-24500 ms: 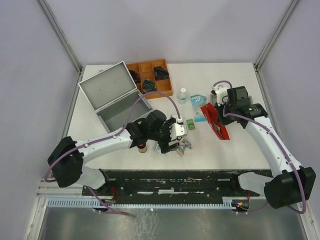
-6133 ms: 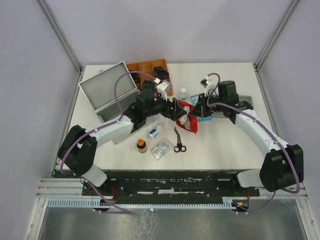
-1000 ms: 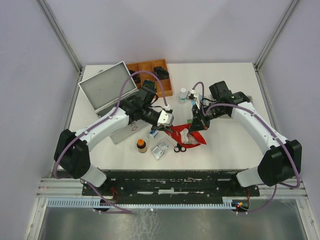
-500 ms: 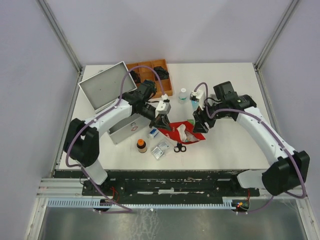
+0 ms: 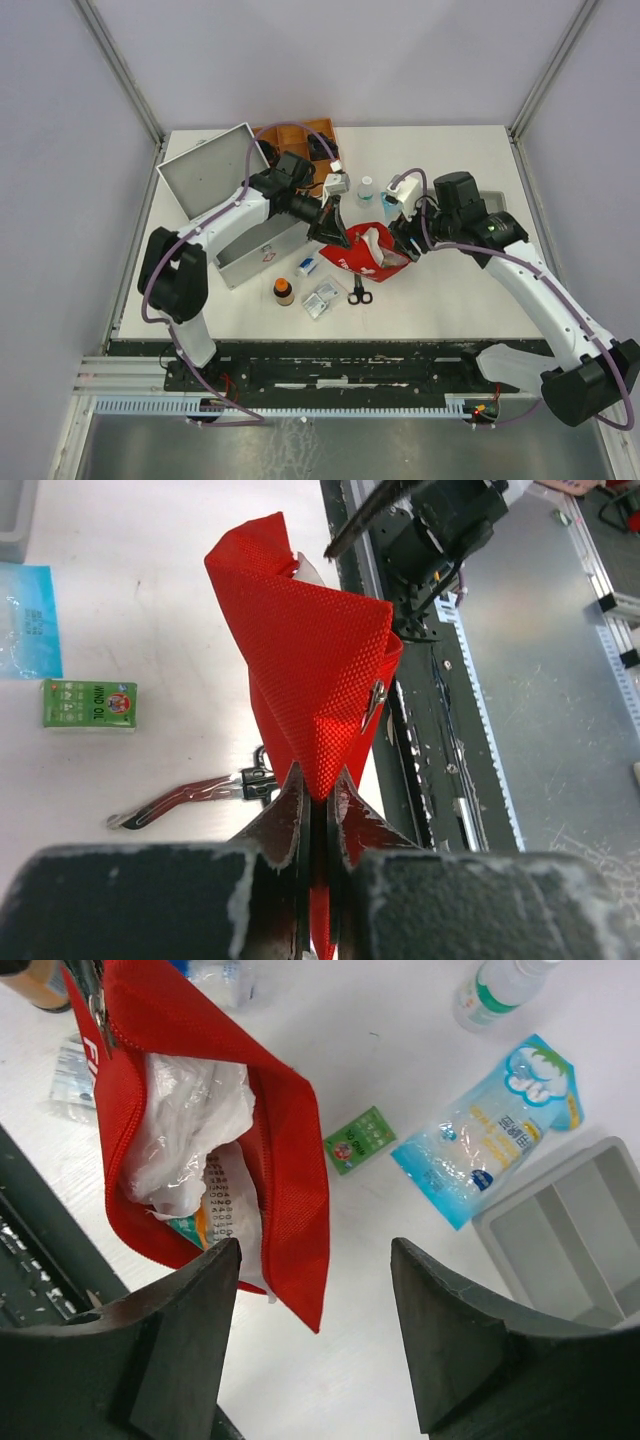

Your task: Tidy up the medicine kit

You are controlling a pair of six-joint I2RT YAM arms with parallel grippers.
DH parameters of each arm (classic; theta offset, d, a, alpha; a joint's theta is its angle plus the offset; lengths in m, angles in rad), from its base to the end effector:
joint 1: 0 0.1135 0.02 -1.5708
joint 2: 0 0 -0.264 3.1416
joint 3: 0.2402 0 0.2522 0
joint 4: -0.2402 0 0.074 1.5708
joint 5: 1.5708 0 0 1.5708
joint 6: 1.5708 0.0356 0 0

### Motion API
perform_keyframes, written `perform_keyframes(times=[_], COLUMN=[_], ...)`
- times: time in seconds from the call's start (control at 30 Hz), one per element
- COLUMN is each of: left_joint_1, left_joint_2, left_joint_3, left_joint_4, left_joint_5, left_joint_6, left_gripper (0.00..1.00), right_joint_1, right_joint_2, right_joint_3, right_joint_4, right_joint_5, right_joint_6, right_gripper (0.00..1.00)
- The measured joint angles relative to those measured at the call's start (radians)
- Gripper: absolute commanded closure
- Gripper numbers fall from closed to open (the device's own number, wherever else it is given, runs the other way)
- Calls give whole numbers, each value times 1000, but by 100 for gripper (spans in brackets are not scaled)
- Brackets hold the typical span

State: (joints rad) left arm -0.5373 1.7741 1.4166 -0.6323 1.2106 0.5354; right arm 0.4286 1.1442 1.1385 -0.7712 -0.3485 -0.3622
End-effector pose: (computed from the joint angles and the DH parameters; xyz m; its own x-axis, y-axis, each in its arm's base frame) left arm 0.3019 -0.2186 0.2702 -0.3005 0.3883 -0.8712 0.9010 -0.1840 -0.3928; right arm 0.2066 0.1078 0.3371 -0.3794 -0.5395 -0.7517 -0.7983 0.6015 -0.0288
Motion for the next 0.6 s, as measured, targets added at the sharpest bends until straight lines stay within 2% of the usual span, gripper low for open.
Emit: perform_keyframes(times=[0.17,0.27,0.6], left_joint_1=[0,0,0], left_joint_2=[-18,-40,-51], left_joint_3=[-18,-34,-47], left_joint_4=[121,171,224], left_joint_5=[-39,-61,-59], left_joint_6=[-177,-253,-327], left_gripper=[97,97,97], right_joint_1=[47,86,154], right_joint_2=[2,6,27], right_joint_3=[-14,-19,-48], right_joint_4=[43,65,150], right_joint_5=[98,153,332], right_joint_6=[6,6,-7], right_gripper=[30,35,45])
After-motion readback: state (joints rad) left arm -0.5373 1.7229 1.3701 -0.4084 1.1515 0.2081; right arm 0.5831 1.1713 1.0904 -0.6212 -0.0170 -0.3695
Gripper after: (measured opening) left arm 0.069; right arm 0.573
